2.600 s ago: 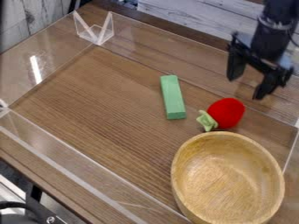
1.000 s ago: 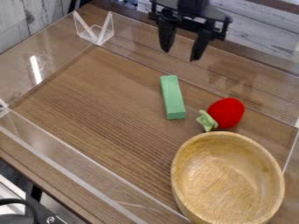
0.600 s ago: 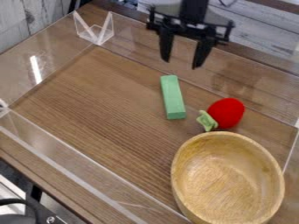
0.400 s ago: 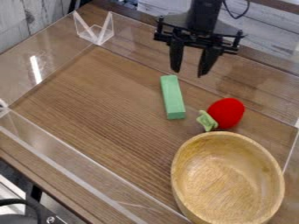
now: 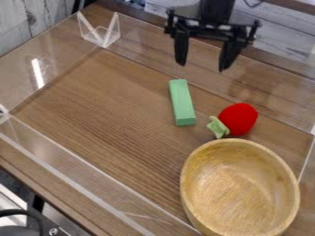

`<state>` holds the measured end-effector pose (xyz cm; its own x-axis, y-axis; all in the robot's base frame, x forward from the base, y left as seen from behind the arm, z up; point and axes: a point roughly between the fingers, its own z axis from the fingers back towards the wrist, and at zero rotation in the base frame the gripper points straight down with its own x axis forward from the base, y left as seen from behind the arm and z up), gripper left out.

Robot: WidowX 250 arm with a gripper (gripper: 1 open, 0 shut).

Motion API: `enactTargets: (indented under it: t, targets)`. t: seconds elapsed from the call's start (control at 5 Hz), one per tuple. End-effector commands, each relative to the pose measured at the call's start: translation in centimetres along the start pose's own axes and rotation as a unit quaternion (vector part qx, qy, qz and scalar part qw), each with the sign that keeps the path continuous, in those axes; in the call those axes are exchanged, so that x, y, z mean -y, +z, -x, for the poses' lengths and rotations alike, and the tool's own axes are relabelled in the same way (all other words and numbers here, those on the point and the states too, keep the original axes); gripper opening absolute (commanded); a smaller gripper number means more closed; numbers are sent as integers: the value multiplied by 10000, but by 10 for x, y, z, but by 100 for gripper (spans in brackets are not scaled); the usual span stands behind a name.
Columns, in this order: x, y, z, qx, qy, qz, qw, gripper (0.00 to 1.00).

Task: Move the red object to the right side of the table

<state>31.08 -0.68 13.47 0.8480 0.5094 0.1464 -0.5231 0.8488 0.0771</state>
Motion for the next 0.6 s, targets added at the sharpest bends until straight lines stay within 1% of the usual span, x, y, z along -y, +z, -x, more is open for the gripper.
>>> enactTargets:
  t: [0.0, 0.2, 0.4]
  targets:
    - [-9, 25, -20, 327, 369, 189, 9986, 100]
    - [-4, 23, -20, 326, 491, 220, 9980, 100]
    - [-3, 17, -18, 277, 534, 183, 9980, 100]
